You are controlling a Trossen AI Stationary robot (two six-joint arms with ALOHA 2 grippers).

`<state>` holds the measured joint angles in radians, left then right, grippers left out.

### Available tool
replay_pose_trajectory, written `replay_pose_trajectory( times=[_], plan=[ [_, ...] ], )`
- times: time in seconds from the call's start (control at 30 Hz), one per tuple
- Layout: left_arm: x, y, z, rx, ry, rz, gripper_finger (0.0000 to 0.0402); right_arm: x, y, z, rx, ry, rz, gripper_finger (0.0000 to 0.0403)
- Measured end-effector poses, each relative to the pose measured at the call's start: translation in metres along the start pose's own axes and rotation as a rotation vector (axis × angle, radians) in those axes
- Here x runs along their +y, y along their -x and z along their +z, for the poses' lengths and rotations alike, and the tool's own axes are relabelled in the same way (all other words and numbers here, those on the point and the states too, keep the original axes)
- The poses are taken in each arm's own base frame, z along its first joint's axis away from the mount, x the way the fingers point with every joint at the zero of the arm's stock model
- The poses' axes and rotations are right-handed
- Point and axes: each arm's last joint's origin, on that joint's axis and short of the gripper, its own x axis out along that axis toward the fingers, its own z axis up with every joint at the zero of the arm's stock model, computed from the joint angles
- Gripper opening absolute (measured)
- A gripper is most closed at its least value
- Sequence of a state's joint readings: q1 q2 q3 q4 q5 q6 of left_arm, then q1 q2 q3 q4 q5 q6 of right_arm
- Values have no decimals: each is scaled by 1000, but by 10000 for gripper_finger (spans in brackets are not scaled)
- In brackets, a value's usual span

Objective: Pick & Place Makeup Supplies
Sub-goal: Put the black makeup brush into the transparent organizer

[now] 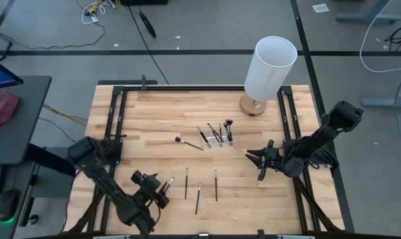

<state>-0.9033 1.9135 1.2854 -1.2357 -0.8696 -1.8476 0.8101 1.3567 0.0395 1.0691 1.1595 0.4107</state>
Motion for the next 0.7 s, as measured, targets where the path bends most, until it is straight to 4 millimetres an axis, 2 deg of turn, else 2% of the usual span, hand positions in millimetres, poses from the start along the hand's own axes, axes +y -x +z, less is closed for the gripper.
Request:
replay_pose_trajectory(
  times=[0.23, 0.5, 0.7],
  plan=[
    [-8, -14, -37, -40, -23, 19, 261, 0, 0, 0, 0, 0, 0, 98],
    [9, -36, -82, -91, 106, -171, 261, 0, 0, 0, 0, 0, 0, 98],
    [13, -56, -94, -145, 94, -279, 252, 0, 0, 0, -1, -12, -2, 98]
  ],
)
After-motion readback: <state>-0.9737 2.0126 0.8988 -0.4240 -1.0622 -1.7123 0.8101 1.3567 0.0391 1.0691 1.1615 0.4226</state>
